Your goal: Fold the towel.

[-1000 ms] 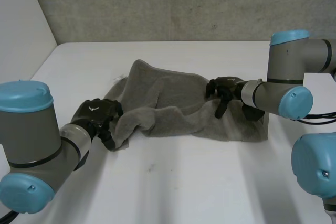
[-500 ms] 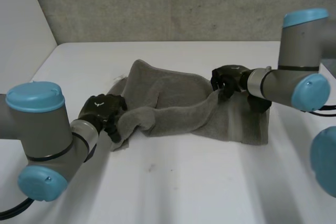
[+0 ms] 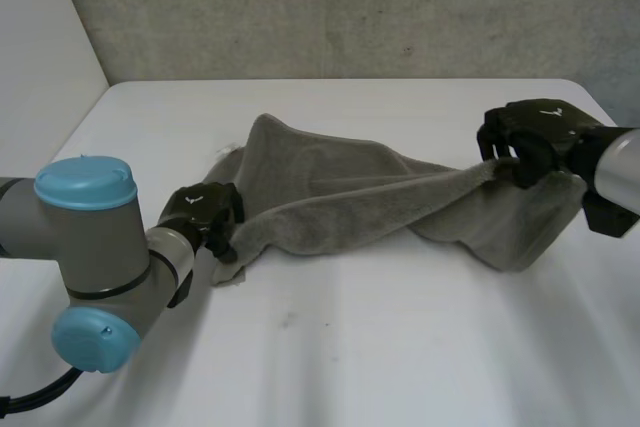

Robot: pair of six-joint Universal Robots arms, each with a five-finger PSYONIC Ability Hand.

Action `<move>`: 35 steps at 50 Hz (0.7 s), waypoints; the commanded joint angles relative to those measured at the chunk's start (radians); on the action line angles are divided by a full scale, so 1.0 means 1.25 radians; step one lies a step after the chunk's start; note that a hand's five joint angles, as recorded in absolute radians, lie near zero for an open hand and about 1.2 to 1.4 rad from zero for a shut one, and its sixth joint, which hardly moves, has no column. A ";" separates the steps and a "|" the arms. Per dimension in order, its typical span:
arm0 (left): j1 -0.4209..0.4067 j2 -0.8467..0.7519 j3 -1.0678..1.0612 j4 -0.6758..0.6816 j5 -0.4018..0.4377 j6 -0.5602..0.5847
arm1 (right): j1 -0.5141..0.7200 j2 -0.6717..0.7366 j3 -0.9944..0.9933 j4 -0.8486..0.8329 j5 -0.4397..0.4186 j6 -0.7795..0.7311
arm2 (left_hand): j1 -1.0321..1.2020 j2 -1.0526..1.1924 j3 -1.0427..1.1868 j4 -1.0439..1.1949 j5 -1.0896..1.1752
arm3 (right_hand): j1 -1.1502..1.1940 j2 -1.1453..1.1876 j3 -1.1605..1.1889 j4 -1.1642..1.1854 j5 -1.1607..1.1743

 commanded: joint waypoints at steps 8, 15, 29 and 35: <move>-0.066 0.038 -0.013 0.001 0.004 -0.029 | -0.102 -0.213 0.144 -0.020 -0.090 -0.017 | 0.061 0.061 0.061 0.060 0.062 | 0.059 0.067 0.054 0.048 0.052; -0.079 0.004 0.000 0.003 0.004 -0.028 | -0.116 -0.232 0.164 -0.020 -0.106 -0.019 | 0.061 0.061 0.061 0.060 0.062 | 0.059 0.067 0.054 0.048 0.052; -0.119 -0.024 0.022 0.004 0.004 -0.032 | -0.150 -0.240 0.191 -0.021 -0.106 -0.040 | 0.094 0.093 0.094 0.093 0.095 | 0.059 0.067 0.054 0.048 0.052; -0.136 -0.024 0.021 0.015 0.002 -0.032 | -0.157 -0.240 0.206 -0.022 -0.105 -0.057 | 0.298 0.297 0.298 0.297 0.299 | 0.059 0.067 0.054 0.048 0.052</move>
